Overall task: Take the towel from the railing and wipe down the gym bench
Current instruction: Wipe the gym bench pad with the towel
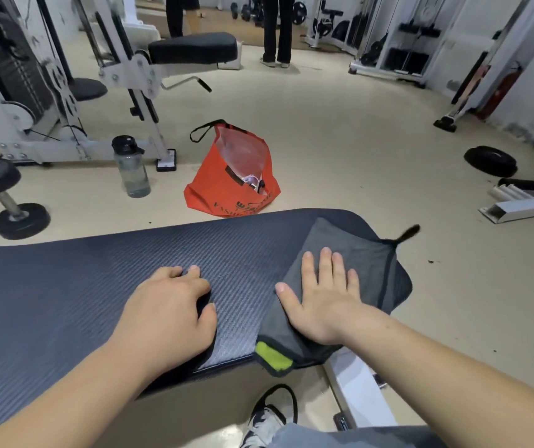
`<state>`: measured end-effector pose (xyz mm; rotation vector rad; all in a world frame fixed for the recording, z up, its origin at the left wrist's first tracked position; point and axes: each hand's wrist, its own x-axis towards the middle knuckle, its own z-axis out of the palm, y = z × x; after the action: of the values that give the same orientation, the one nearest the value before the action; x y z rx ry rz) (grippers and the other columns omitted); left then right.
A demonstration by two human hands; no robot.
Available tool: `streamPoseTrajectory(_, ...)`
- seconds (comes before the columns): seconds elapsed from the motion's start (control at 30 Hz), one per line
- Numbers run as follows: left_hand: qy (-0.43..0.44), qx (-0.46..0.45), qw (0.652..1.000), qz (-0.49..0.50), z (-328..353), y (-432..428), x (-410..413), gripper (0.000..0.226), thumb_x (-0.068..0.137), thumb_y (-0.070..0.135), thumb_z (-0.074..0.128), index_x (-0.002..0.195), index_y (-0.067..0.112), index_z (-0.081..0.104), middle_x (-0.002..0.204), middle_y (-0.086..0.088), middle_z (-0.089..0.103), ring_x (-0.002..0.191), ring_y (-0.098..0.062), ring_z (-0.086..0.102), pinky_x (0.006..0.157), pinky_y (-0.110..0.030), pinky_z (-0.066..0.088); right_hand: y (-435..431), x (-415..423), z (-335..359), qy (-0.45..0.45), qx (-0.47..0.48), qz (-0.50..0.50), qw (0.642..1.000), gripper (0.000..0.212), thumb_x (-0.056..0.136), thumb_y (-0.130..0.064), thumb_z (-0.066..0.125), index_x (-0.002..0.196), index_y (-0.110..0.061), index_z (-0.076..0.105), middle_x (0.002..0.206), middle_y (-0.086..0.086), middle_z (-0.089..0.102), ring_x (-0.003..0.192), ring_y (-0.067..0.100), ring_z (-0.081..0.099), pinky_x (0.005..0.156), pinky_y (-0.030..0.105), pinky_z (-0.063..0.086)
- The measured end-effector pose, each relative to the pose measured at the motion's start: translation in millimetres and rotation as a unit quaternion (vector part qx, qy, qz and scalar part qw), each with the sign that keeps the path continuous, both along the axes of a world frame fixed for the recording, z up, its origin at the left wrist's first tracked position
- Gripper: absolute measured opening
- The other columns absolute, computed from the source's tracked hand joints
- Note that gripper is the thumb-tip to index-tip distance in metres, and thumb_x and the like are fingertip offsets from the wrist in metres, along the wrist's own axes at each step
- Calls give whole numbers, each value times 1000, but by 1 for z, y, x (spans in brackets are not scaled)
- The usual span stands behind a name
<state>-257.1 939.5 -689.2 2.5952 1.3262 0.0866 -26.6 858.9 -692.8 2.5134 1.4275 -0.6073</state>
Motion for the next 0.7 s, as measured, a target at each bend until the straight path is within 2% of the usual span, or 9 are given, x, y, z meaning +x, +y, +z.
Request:
streamPoseTrajectory(0.1,2,2,1000,-1,-1,1,1,50,80,52,39,99,25,77,134,4,72,131,-29,60,96,-44,58,14,28,6,26,12,6,1000,97,92,-84,15,165,-28,-15,171,6,-31,158,26,-28,128,52,-11)
streamPoseTrajectory(0.23,-1,4,1000,-1,-1,0,-1,44,82,51,44,103,26,74,138,8,69,137,-26,55,100,-43,56,26,85,6,-13,67,-96,993,98,87,-90,16,167,-36,-2,175,3,-18,161,27,-17,127,59,-8)
streamPoseTrajectory(0.4,-20,5,1000,-3,-3,1,-5,50,79,55,43,106,28,76,140,7,68,132,-27,59,94,-45,59,27,72,-2,-27,66,-154,985,93,91,-83,7,167,-31,-6,176,7,-16,160,36,-18,123,68,-7)
streamPoseTrajectory(0.47,-18,7,1000,-8,-3,1,-4,49,79,55,44,103,27,76,138,7,69,129,-28,61,91,-44,60,25,48,-2,-18,54,-135,989,91,93,-80,5,166,-29,-11,174,8,-22,158,38,-23,122,69,-10)
streamPoseTrajectory(0.6,-22,8,1000,0,0,-1,-3,47,80,52,50,108,25,75,142,8,67,133,-28,56,92,-42,57,17,-6,-5,6,32,-5,999,87,94,-79,5,163,-33,-20,171,3,-32,156,35,-31,122,68,-14)
streamPoseTrajectory(0.7,-21,2,1000,3,3,-1,-1,51,80,53,46,114,25,73,147,11,62,139,-25,49,96,-41,53,29,-7,-5,14,46,61,997,89,89,-86,10,163,-42,-15,174,-2,-23,160,32,-19,123,66,-12)
